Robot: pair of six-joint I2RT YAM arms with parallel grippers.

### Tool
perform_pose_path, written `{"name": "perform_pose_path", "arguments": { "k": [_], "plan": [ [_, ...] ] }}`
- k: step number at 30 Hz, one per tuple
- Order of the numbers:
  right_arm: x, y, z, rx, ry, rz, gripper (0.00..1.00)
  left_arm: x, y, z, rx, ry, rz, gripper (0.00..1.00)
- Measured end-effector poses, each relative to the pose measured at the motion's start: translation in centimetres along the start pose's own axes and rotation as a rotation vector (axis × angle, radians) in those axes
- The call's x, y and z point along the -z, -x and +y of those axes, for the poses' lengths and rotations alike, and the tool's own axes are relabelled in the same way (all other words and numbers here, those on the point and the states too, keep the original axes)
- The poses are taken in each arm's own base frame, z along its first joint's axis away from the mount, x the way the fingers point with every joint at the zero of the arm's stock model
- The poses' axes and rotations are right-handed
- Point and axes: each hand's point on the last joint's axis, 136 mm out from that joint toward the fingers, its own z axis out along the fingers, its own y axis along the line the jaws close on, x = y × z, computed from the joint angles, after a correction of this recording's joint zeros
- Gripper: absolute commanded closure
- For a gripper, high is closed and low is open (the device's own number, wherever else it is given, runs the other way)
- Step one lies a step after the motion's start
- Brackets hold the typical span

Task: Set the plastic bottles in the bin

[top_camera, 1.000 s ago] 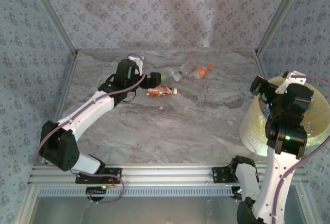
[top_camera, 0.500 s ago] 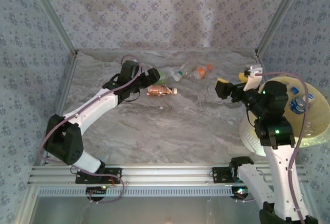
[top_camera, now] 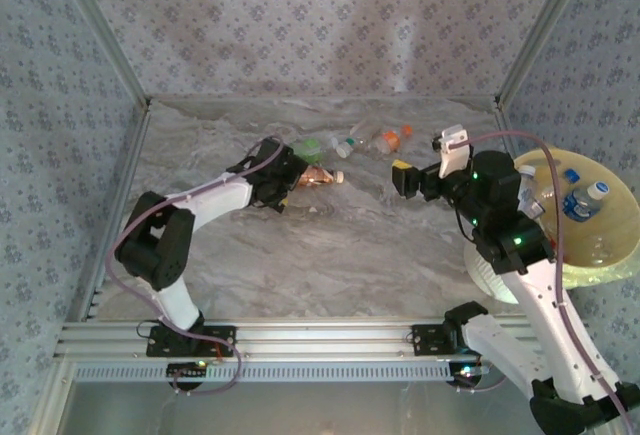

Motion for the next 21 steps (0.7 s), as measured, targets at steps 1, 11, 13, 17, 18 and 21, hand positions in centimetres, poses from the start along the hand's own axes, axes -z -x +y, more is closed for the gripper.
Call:
{"name": "perform_pose_path", "arguments": {
  "k": [1, 11, 13, 17, 18, 21],
  "plan": [
    [0.1, -0.1, 0.0, 0.008, -0.004, 0.003, 0.0, -0.4, 0.2, -0.1, 0.009, 0.007, -0.01, 0.05],
    [1.2, -0.5, 0.0, 0.052, -0.04, 0.014, 0.0, -4.0, 1.9, -1.4, 0.059, 0.02, -0.094, 0.13],
    [1.3, -0.7, -0.1, 0.056, -0.047, 0.024, 0.0, -4.9, 1.9, -1.2, 0.07, 0.029, -0.094, 0.17],
    [1.5, -0.9, -0.2, 0.063, -0.057, 0.03, 0.0, -5.7, 2.2, -0.5, 0.075, 0.051, -0.116, 0.27],
    [1.5, -0.9, -0.2, 0.063, -0.059, 0.03, 0.0, -5.8, 2.3, -0.5, 0.076, 0.053, -0.122, 0.32],
    [1.6, -1.0, -0.2, 0.064, -0.059, 0.032, 0.0, -5.8, 2.8, -0.7, 0.077, 0.043, -0.148, 0.41]
  ]
}}
